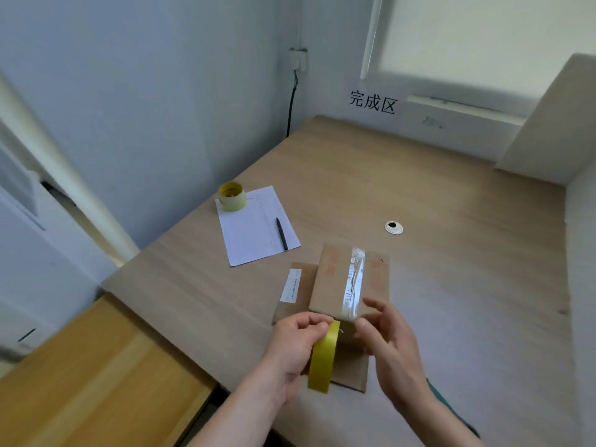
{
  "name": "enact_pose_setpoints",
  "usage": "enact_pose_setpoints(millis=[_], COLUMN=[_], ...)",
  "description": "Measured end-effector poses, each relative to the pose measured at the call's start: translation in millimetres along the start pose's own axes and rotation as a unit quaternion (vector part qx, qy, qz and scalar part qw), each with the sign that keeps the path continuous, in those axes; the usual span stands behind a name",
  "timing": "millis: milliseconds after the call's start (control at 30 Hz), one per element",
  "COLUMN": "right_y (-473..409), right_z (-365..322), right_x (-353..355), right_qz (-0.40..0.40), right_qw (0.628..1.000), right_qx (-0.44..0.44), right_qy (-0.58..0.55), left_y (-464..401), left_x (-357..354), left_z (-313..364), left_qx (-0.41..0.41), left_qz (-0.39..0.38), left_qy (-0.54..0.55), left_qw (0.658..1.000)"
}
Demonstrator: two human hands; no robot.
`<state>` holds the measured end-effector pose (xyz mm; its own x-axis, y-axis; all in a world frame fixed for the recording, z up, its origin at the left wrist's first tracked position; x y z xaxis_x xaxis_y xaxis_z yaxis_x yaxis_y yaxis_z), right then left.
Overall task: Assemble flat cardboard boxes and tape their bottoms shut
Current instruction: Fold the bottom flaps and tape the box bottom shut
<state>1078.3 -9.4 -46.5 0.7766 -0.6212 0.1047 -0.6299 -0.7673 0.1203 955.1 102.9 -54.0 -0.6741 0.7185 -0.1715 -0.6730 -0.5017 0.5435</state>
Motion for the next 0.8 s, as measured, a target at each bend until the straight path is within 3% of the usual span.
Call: enact_pose_setpoints(millis=[67, 167, 267, 533, 800], right_y=[15, 16, 32, 43, 56], right_z=[-8, -12, -25, -53, -62], right_x=[-24, -38, -34, -51, -101], right_qz=[-0.075, -0.090, -0.006, 0.041, 0.088], right_qw=[0.997, 0.994, 0.997, 0.996, 0.996], right_qx=[-0.016, -0.041, -0.043, -0.043, -0.021], right_qy=[-0.033, -0.054, -0.057, -0.063, -0.024], left_y=[15, 23, 39, 53, 79], left_x=[-6, -16, -25, -5, 41], left_z=[12, 23, 28, 39, 32], left_qx=[-0.008, -0.009, -0.013, -0.149, -0.222], left_qz=[-0.019, -0.036, -0.076, -0.067, -0.073], left_qy=[0.049, 0.093, 0.067, 0.032, -0.005], left_qw=[0.999, 0.995, 0.995, 0.986, 0.972])
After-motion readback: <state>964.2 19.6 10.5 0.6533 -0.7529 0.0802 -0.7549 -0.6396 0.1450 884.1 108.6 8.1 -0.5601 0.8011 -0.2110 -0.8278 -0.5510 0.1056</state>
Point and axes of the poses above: each hand's wrist, its own y-axis away from the middle knuckle, its own x-axis out of the back of the hand, z = x × y, the point moved 6 cm from there along -y, towards the middle knuckle, and after that the axes turned 9 degrees about -z, right-handed, at the moved point
